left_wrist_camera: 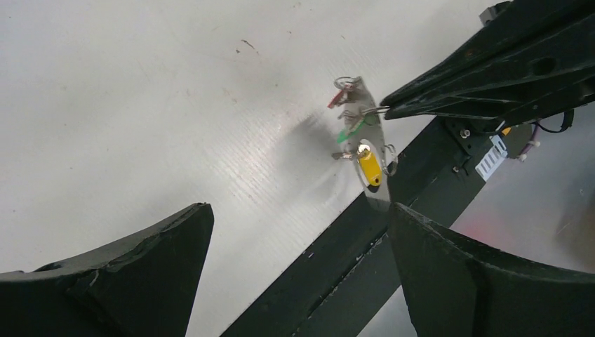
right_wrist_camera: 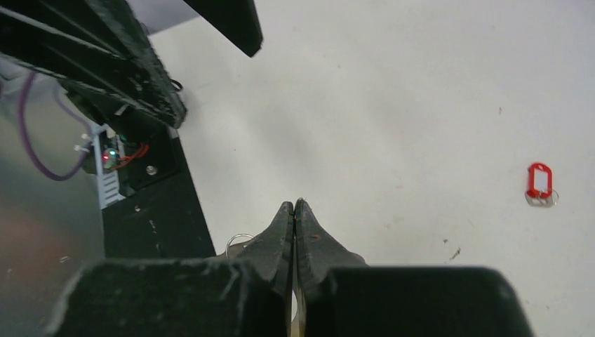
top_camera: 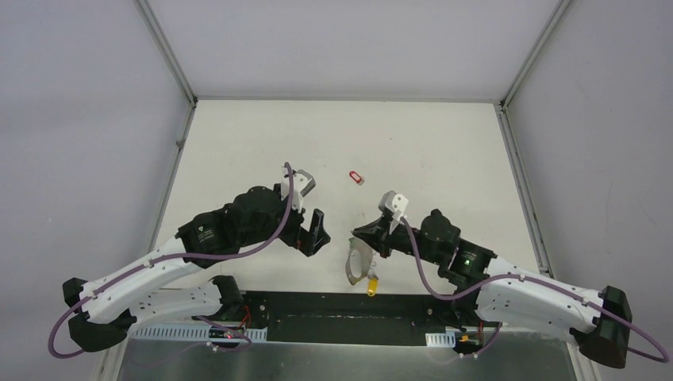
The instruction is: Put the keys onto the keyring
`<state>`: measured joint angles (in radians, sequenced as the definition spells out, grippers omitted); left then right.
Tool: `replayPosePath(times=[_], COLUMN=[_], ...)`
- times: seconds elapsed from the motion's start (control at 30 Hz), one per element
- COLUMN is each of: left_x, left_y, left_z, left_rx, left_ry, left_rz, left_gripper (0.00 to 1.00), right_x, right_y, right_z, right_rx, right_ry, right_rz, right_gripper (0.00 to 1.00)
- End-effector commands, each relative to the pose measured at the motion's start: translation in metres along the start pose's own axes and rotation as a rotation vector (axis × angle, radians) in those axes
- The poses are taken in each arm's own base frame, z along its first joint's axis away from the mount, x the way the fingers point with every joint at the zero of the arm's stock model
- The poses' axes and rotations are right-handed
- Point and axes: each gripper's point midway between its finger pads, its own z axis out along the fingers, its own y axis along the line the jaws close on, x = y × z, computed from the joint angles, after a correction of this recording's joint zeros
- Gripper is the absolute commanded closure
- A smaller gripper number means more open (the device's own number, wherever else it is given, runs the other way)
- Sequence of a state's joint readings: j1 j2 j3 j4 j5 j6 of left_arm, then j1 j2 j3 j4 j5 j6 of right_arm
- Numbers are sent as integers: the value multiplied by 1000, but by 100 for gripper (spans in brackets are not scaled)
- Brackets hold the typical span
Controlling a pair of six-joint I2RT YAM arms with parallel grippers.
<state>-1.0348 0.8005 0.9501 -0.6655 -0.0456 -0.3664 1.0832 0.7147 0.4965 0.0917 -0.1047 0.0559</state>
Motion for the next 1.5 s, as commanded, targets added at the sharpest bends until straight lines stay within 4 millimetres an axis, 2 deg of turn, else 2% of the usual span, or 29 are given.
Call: replayPosePath(times=[0.0, 0.17, 0.37, 0.47, 0.53, 0.57, 0.7, 0.77, 0.87, 1.0, 1.13, 1.23, 1.3, 1.47], left_x=[-11, -8, -2, 4, 10, 13, 24, 29, 38, 54, 69, 78, 82, 89], left_y=[-14, -11, -9, -7, -4, -2, 0, 0, 3, 10, 20, 24, 24, 12], left_z=[3, 4, 1, 2, 3, 4, 8, 11, 18, 32, 51, 66, 77, 102], left_rx=[46, 23, 19, 9, -5, -14, -26, -28, -39, -63, -80, -88, -80, 14], left_ry=[-17, -19, -24, -16, -6, -4, 22, 40, 81, 157, 234, 252, 253, 257], left_rz=[-45, -89, -164, -200, -229, -246, -282, -299, -336, -415, -555, -634, -665, -770], left_gripper=[1, 1, 1, 1, 1, 1, 1, 1, 1, 1, 1, 1, 1, 7], right_x=[10, 38, 50, 56, 59, 57, 45, 38, 32, 37, 51, 58, 58, 78], right_y=[-25, -30, -37, -52, -63, -68, -84, -92, -100, -112, -126, -127, -120, -99], right_z=[17, 49, 85, 99, 106, 108, 108, 102, 87, 57, 15, -15, -31, -54], right_rx=[112, 80, 49, 66, 69, 67, 76, 108, 161, 269, 454, 549, 562, 560], right_ry=[39, 146, 164, 182, 195, 195, 169, 148, 140, 174, 217, 216, 199, 254], right_rz=[-24, -7, 55, 74, 95, 104, 114, 113, 123, 181, 302, 393, 451, 603], right_gripper=[100, 100, 99, 93, 87, 80, 42, 29, 19, 15, 13, 13, 11, 10])
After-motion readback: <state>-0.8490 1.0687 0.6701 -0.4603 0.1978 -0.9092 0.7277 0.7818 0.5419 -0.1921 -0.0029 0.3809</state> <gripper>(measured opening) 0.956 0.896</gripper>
